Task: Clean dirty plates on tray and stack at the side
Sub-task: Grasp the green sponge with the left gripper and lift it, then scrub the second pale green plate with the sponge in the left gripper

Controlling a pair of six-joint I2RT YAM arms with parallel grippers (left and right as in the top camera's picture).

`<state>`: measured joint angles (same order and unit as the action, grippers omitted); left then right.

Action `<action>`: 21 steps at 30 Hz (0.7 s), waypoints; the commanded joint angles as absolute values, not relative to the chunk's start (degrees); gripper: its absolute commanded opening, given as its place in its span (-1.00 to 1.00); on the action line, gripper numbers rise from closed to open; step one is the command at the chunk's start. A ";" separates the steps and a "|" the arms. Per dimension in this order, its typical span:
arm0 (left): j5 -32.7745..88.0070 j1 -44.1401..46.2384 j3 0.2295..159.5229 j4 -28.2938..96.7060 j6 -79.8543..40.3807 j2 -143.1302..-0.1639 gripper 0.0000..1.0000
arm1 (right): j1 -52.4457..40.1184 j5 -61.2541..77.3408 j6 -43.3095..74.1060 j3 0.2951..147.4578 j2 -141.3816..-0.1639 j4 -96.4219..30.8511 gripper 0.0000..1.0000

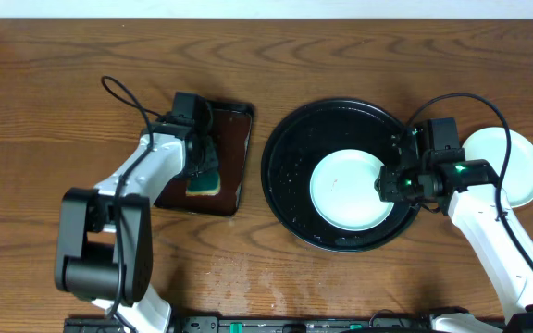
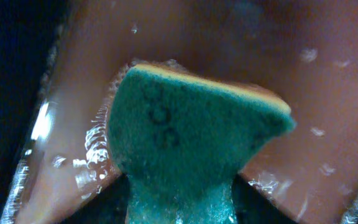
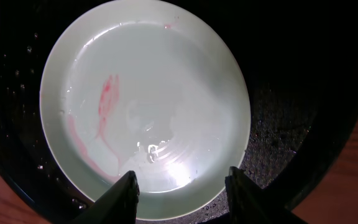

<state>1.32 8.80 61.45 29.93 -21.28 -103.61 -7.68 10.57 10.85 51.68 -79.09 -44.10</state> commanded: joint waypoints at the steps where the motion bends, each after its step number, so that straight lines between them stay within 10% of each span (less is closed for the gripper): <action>1: 1.13 8.97 60.49 30.81 -21.04 -105.69 -0.80 | -7.60 11.03 10.22 51.81 -78.35 -44.21 -0.12; 21: 3.68 14.72 66.72 40.73 -17.80 -88.44 -0.85 | -7.38 0.30 10.24 51.64 -83.11 -38.76 -0.17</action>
<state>3.07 12.29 63.33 40.27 -19.79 -91.70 -7.68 1.87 10.83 51.68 -80.58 -39.53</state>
